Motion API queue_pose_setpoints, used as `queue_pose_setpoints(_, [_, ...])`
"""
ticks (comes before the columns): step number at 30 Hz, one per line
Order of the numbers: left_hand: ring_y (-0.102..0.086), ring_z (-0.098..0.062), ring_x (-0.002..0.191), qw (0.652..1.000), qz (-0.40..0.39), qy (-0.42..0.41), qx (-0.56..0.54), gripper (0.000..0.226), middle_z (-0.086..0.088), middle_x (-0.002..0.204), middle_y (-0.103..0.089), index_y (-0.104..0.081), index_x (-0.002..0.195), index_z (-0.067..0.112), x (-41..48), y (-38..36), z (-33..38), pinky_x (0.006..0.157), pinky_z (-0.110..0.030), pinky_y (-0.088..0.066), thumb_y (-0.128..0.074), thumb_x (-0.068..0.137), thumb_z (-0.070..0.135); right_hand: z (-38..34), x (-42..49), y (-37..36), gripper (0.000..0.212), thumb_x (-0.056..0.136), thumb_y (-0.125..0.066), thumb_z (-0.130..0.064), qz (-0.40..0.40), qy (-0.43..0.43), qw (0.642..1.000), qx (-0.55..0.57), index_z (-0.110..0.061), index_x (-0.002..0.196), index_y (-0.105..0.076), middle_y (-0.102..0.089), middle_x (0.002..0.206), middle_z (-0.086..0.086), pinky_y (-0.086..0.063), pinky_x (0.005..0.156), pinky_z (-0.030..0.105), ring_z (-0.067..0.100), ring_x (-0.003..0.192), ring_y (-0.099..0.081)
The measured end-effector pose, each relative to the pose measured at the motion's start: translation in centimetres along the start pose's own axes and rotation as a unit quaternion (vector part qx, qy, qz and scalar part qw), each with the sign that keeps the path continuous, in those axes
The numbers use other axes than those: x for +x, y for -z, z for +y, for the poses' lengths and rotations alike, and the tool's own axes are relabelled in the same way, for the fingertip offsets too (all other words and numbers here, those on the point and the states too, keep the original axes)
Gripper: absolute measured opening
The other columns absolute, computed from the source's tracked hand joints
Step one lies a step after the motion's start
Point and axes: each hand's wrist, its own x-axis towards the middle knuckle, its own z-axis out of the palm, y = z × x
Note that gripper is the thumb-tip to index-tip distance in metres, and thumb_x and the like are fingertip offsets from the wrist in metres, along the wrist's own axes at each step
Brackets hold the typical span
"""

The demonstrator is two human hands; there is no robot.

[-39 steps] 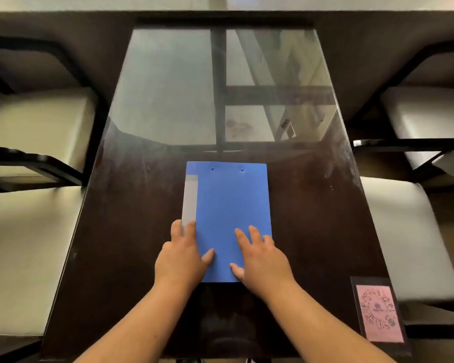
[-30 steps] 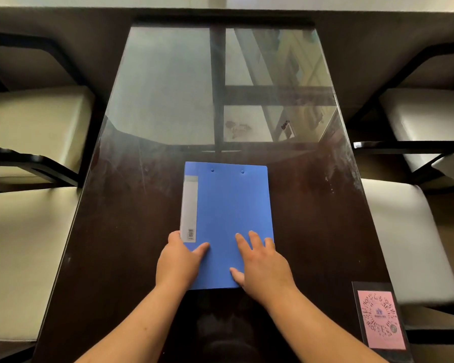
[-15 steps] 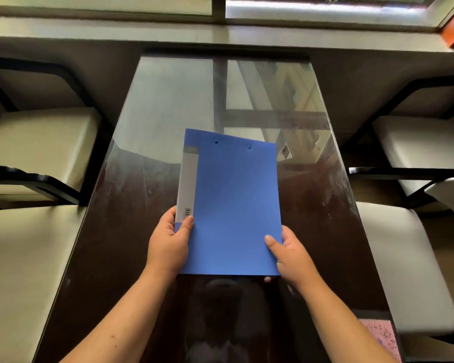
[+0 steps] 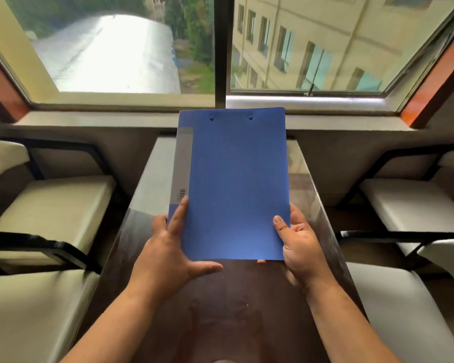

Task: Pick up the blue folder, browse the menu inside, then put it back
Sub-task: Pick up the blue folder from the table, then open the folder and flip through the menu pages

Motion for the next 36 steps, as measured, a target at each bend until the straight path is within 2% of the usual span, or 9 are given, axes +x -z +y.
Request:
queue_pose_setpoints(7, [-0.050, -0.013, 0.099, 0.999, 0.025, -0.021, -0.019, 0.137, 0.014, 0.122, -0.031, 0.016, 0.145, 0.079, 0.1, 2.1, 0.7, 0.093, -0.046, -0.060, -0.068, 0.038, 0.098, -1.8, -0.2, -0.5, 0.037, 0.114, -0.042, -0.019, -0.064, -0.020, 0.994, 0.081, -0.035, 0.142, -0.059, -0.071, 0.142, 0.008, -0.067, 0.072, 0.052, 0.037, 0.123, -0.071])
queue_pose_setpoints(13, [-0.053, -0.017, 0.093, 0.999, 0.034, -0.033, -0.004, 0.145, 0.007, 0.122, -0.035, -0.005, 0.165, 0.049, 0.0, 2.6, 0.8, 0.085, -0.043, -0.058, -0.048, 0.042, 0.112, -2.4, -0.5, -0.9, 0.038, 0.111, -0.045, -0.039, -0.082, -0.036, 0.989, 0.117, -0.033, 0.146, -0.058, -0.067, 0.147, 0.008, -0.065, 0.086, 0.046, 0.033, 0.131, -0.066])
queue_pose_setpoints(19, [-0.052, -0.021, 0.082, 0.996, 0.068, -0.057, 0.015, 0.137, 0.003, 0.119, -0.036, -0.010, 0.165, 0.039, -0.3, 2.3, 0.4, 0.075, -0.045, -0.058, -0.043, 0.053, 0.109, -3.1, -0.7, -0.5, 0.063, 0.106, -0.033, -0.066, -0.124, -0.107, 0.970, 0.181, -0.028, 0.154, -0.051, -0.060, 0.154, 0.013, -0.060, 0.096, 0.055, 0.038, 0.139, -0.058])
queue_pose_setpoints(24, [-0.055, -0.021, 0.083, 0.994, 0.085, -0.073, -0.009, 0.132, 0.003, 0.117, -0.041, -0.021, 0.168, 0.034, -0.9, 2.4, 0.6, 0.071, -0.037, -0.049, -0.024, 0.061, 0.111, -3.6, -0.6, -0.4, 0.044, 0.102, -0.055, -0.056, -0.119, -0.081, 0.988, 0.055, -0.036, 0.140, -0.064, -0.073, 0.138, 0.012, -0.062, 0.079, 0.068, 0.044, 0.118, -0.072])
queue_pose_setpoints(27, [-0.053, -0.015, 0.080, 0.987, 0.120, -0.087, -0.057, 0.125, -0.001, 0.116, -0.048, -0.033, 0.166, 0.025, -1.1, 2.4, 1.0, 0.067, -0.031, -0.043, -0.013, 0.072, 0.104, -3.9, -0.8, -0.5, 0.049, 0.082, -0.083, -0.036, -0.112, -0.056, 0.992, 0.032, -0.040, 0.130, -0.070, -0.080, 0.120, 0.009, -0.067, 0.056, 0.056, 0.039, 0.094, -0.079])
queue_pose_setpoints(29, [-0.051, -0.012, 0.078, 0.978, 0.159, -0.087, -0.102, 0.120, -0.004, 0.109, -0.054, -0.053, 0.154, 0.008, -1.3, 2.2, 1.3, 0.068, -0.032, -0.048, -0.009, 0.084, 0.095, -3.8, -0.8, -0.6, 0.045, 0.085, -0.081, -0.027, -0.104, -0.042, 0.993, 0.031, -0.037, 0.128, -0.071, -0.080, 0.115, 0.008, -0.065, 0.048, 0.048, 0.033, 0.082, -0.079])
queue_pose_setpoints(31, [-0.056, -0.024, 0.078, 0.968, 0.201, -0.070, -0.136, 0.117, -0.016, 0.095, -0.067, -0.073, 0.116, -0.007, -1.8, 1.8, 1.3, 0.072, -0.038, -0.050, -0.005, 0.094, 0.086, -3.6, -0.6, -0.3, 0.039, 0.089, -0.073, -0.020, -0.087, -0.029, 0.995, 0.049, -0.035, 0.126, -0.073, -0.079, 0.117, 0.009, -0.064, 0.044, 0.044, 0.031, 0.076, -0.079])
queue_pose_setpoints(34, [-0.069, -0.026, 0.051, 0.942, 0.241, 0.045, -0.229, 0.111, -0.008, 0.050, -0.069, -0.070, 0.056, 0.001, -2.0, 1.4, 1.4, 0.059, -0.032, -0.055, -0.015, 0.091, 0.091, -3.8, -0.6, 0.1, 0.037, 0.089, -0.068, -0.020, -0.058, -0.025, 0.996, 0.067, -0.039, 0.119, -0.076, -0.080, 0.121, 0.008, -0.064, 0.041, 0.045, 0.034, 0.082, -0.081])
queue_pose_setpoints(36, [-0.072, -0.013, 0.045, 0.901, 0.268, 0.123, -0.317, 0.096, -0.006, 0.049, -0.071, -0.075, 0.069, 0.001, -1.6, 1.2, 1.3, 0.048, -0.017, -0.055, -0.039, 0.088, 0.088, -4.0, -0.9, 0.3, 0.036, 0.089, -0.067, -0.020, -0.052, -0.025, 0.995, 0.079, -0.039, 0.117, -0.077, -0.080, 0.122, 0.008, -0.065, 0.042, 0.046, 0.036, 0.087, -0.080])
